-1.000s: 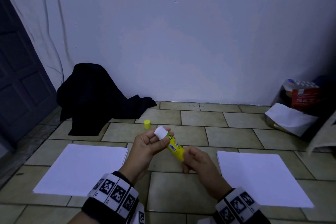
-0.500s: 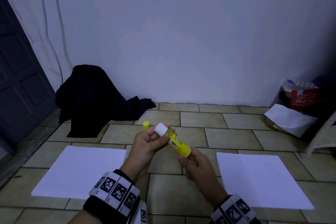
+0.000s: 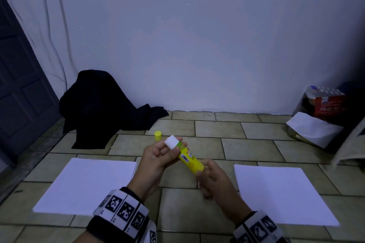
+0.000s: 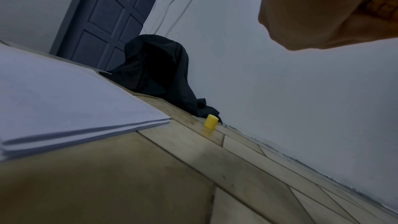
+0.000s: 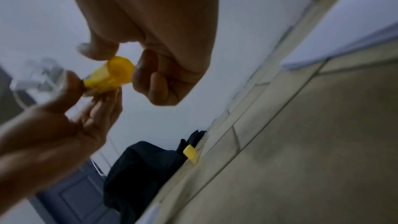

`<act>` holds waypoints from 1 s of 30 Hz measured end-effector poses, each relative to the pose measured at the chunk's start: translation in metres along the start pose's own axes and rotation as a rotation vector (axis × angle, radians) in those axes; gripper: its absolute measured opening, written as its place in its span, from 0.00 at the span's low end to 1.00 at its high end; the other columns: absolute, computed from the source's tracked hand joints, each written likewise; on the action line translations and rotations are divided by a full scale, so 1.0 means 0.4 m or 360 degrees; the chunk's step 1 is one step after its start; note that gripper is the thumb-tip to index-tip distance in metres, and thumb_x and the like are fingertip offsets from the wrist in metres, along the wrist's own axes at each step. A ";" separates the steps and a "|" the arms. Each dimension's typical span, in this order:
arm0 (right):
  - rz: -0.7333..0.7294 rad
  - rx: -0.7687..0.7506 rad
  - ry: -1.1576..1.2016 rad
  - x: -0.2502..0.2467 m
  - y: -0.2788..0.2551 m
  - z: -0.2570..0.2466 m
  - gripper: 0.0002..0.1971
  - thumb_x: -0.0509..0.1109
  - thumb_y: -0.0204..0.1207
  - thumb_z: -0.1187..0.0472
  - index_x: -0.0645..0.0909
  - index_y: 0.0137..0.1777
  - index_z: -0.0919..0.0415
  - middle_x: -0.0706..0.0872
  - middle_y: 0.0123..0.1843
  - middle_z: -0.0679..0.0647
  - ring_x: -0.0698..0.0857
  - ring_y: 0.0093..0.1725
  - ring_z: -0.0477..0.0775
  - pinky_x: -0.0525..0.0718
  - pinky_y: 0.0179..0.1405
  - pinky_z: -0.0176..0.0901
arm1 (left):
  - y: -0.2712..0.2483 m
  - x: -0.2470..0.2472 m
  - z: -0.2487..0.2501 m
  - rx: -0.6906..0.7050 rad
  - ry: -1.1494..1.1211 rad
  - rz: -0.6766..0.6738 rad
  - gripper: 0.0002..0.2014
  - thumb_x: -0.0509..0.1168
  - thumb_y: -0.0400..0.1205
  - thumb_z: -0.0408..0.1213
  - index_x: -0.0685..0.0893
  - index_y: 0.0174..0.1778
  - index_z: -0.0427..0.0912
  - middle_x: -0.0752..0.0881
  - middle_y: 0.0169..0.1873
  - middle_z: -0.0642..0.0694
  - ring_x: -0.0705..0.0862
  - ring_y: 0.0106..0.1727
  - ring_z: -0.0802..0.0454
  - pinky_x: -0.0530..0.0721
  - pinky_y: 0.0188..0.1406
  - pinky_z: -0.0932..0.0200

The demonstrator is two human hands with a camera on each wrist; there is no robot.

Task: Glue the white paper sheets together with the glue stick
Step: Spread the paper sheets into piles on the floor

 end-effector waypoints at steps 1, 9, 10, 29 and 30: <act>0.0048 -0.0096 -0.0091 -0.007 -0.001 -0.003 0.29 0.72 0.58 0.40 0.76 0.48 0.65 0.70 0.23 0.44 0.66 0.22 0.41 0.65 0.20 0.33 | 0.000 -0.001 0.003 0.0004 0.0004 0.0005 0.43 0.86 0.46 0.59 0.86 0.53 0.36 0.92 0.45 0.40 0.91 0.47 0.50 0.87 0.44 0.63; -0.0101 0.0293 0.0453 0.019 -0.023 0.003 0.23 0.57 0.79 0.43 0.75 0.36 0.64 0.61 0.23 0.48 0.58 0.19 0.43 0.56 0.20 0.32 | -0.007 0.006 0.004 -0.0021 -0.0002 -0.0036 0.41 0.86 0.48 0.58 0.86 0.52 0.37 0.92 0.45 0.40 0.90 0.47 0.50 0.87 0.44 0.62; -0.0145 0.0339 0.0526 0.022 -0.026 0.007 0.24 0.56 0.78 0.42 0.75 0.36 0.64 0.60 0.23 0.48 0.57 0.18 0.43 0.56 0.20 0.31 | -0.009 0.006 0.004 -0.0019 0.0003 -0.0034 0.41 0.86 0.48 0.58 0.86 0.52 0.37 0.92 0.45 0.40 0.90 0.47 0.50 0.87 0.44 0.62; -0.0610 0.0474 0.0877 0.038 -0.053 0.051 0.25 0.77 0.67 0.41 0.81 0.45 0.65 0.61 0.27 0.48 0.60 0.19 0.42 0.64 0.22 0.34 | -0.048 0.011 0.000 -0.0070 0.0010 -0.0110 0.41 0.86 0.48 0.59 0.87 0.52 0.38 0.92 0.44 0.41 0.90 0.46 0.53 0.86 0.43 0.63; -0.0711 0.0528 0.0944 0.044 -0.058 0.053 0.24 0.77 0.67 0.39 0.83 0.44 0.63 0.60 0.28 0.48 0.60 0.19 0.42 0.65 0.22 0.34 | -0.050 0.015 0.001 -0.0074 0.0007 -0.0124 0.41 0.86 0.48 0.59 0.86 0.52 0.38 0.92 0.44 0.41 0.90 0.46 0.53 0.86 0.43 0.63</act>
Point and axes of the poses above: each hand's wrist, its own y-axis towards the middle knuckle, its own x-axis out of the palm, z = x × y, the point moved 5 cm from there along y, towards the middle knuckle
